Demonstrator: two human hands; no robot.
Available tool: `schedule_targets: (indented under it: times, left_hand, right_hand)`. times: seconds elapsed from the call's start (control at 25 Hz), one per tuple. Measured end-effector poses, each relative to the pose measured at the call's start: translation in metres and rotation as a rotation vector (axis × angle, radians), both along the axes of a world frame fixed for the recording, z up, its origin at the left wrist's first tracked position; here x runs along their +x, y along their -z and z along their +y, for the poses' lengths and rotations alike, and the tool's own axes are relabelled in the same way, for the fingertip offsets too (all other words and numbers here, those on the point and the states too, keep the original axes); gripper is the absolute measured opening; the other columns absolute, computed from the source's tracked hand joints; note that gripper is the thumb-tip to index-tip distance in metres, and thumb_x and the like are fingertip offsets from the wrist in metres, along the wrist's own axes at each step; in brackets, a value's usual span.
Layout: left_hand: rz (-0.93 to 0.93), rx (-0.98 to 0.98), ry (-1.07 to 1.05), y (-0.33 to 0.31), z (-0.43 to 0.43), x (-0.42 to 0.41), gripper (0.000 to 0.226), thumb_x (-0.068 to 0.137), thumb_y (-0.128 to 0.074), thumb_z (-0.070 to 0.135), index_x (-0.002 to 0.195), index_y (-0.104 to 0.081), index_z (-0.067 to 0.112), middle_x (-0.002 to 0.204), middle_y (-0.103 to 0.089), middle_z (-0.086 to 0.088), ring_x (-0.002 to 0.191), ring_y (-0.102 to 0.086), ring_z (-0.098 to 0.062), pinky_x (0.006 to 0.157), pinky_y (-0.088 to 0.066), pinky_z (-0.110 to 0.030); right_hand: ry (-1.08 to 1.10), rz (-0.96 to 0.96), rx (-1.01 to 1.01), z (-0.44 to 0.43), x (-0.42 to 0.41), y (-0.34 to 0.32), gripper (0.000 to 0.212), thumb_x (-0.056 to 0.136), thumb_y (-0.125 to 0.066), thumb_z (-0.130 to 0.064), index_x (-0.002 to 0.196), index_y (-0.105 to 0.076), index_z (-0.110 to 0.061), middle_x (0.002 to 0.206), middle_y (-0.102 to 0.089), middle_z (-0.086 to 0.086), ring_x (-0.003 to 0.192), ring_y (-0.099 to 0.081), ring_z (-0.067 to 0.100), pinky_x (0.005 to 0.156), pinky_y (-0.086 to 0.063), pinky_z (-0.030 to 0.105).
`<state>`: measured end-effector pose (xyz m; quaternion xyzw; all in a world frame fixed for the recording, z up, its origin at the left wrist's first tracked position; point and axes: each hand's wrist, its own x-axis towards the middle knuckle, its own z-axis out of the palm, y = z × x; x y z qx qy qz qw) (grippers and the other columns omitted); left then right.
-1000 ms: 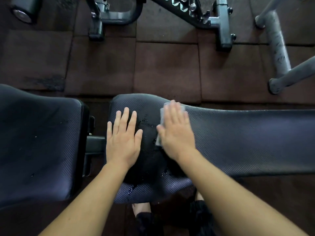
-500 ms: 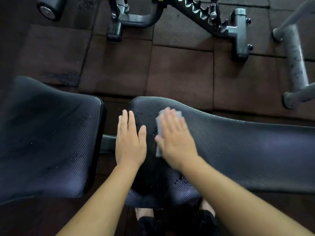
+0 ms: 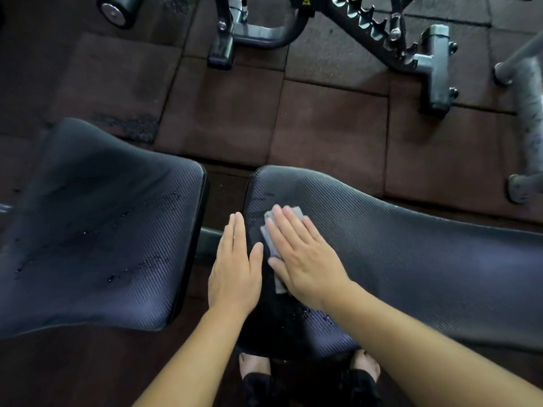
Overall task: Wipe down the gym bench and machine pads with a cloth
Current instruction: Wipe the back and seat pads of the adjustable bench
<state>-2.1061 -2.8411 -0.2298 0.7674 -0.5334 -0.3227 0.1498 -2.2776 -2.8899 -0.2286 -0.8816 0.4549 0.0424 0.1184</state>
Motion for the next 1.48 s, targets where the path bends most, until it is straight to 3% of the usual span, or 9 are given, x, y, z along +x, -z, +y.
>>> schedule_targets:
  times: [0.08, 0.28, 0.48, 0.72, 0.96, 1.08, 1.16, 1.4, 1.48]
  left_hand:
    - [0.013, 0.017, -0.007, 0.0, 0.005, 0.0, 0.069, 0.106, -0.029, 0.049, 0.164, 0.006, 0.036, 0.171, 0.003, 0.02, 0.156, -0.005, -0.004, 0.122, -0.03, -0.041]
    - [0.047, 0.023, -0.027, 0.001, 0.009, 0.001, 0.068, 0.106, -0.024, 0.054, 0.164, 0.006, 0.036, 0.172, 0.001, 0.018, 0.157, -0.003, -0.003, 0.124, -0.024, -0.039]
    - [0.136, 0.022, -0.056, 0.002, 0.015, 0.005, 0.078, 0.097, -0.01, 0.073, 0.164, 0.003, 0.037, 0.172, -0.004, 0.018, 0.157, -0.003, -0.001, 0.125, -0.02, -0.035]
    - [0.254, 0.041, -0.179, 0.003, 0.024, 0.003, 0.083, 0.091, -0.009, 0.074, 0.165, -0.012, 0.037, 0.169, -0.019, 0.017, 0.155, -0.01, 0.001, 0.119, -0.013, -0.022]
    - [0.603, 0.016, -0.47, -0.007, 0.024, 0.008, 0.06, 0.107, -0.023, 0.058, 0.153, -0.046, 0.029, 0.157, -0.045, 0.016, 0.147, -0.035, 0.0, 0.122, -0.022, -0.024]
    - [0.887, 0.128, -0.598, -0.005, 0.025, 0.015, 0.066, 0.097, -0.028, 0.079, 0.144, -0.057, 0.043, 0.145, -0.052, 0.027, 0.139, -0.041, 0.002, 0.122, -0.025, -0.032]
    - [1.018, 0.13, -0.66, 0.0, 0.028, 0.022, 0.082, 0.077, -0.035, 0.098, 0.136, -0.063, 0.049, 0.151, -0.053, 0.017, 0.144, -0.042, -0.008, 0.124, -0.027, -0.044]
    - [1.125, 0.132, -0.764, 0.002, 0.042, 0.025, 0.079, 0.091, -0.028, 0.085, 0.134, -0.068, 0.034, 0.146, -0.061, 0.001, 0.139, -0.051, -0.016, 0.121, -0.034, -0.04]
    - [1.128, 0.123, -0.751, -0.003, 0.049, 0.021, 0.075, 0.1, -0.019, 0.074, 0.141, -0.063, 0.029, 0.146, -0.06, 0.004, 0.139, -0.049, -0.012, 0.11, -0.039, -0.031]
  right_hand:
    - [-0.034, -0.019, -0.008, -0.022, -0.026, 0.004, 0.069, 0.105, -0.026, -0.048, 0.165, -0.016, -0.014, 0.173, -0.009, 0.007, 0.16, -0.005, 0.026, 0.127, -0.011, 0.051]
    - [0.45, 0.01, -0.022, -0.093, 0.01, 0.003, 0.068, 0.106, -0.021, -0.045, 0.164, -0.015, -0.009, 0.172, -0.009, 0.014, 0.159, -0.004, 0.031, 0.128, -0.009, 0.051]
    - [-0.135, 0.003, -0.016, -0.033, 0.03, -0.002, 0.068, 0.106, -0.02, -0.046, 0.165, -0.014, -0.013, 0.173, -0.007, 0.007, 0.16, -0.002, 0.025, 0.129, -0.007, 0.048]
    - [0.296, 0.008, -0.048, -0.098, 0.047, 0.001, 0.065, 0.107, -0.026, -0.044, 0.163, -0.021, -0.01, 0.171, -0.016, 0.011, 0.159, -0.008, 0.03, 0.129, -0.009, 0.049]
    - [-0.266, 0.01, -0.051, -0.014, 0.018, -0.003, 0.067, 0.105, -0.03, -0.046, 0.164, -0.021, -0.016, 0.172, -0.015, 0.005, 0.159, -0.01, 0.026, 0.128, -0.012, 0.047]
    - [0.072, 0.029, -0.08, -0.056, 0.011, 0.0, 0.068, 0.104, -0.023, -0.045, 0.164, -0.02, -0.013, 0.172, -0.016, 0.008, 0.159, -0.011, 0.028, 0.126, -0.018, 0.054]
    - [0.248, 0.007, -0.041, -0.046, 0.041, -0.003, 0.071, 0.103, -0.02, -0.046, 0.164, -0.017, -0.01, 0.172, -0.012, 0.011, 0.159, -0.007, 0.03, 0.128, -0.013, 0.053]
    - [-0.345, -0.017, -0.025, 0.072, 0.03, -0.004, 0.065, 0.106, -0.031, -0.043, 0.163, -0.025, -0.012, 0.171, -0.018, 0.008, 0.159, -0.011, 0.026, 0.127, -0.012, 0.047]
    - [-0.263, 0.028, -0.086, 0.033, 0.018, -0.001, 0.064, 0.105, -0.031, -0.042, 0.162, -0.028, -0.011, 0.169, -0.024, 0.009, 0.157, -0.02, 0.029, 0.125, -0.014, 0.047]
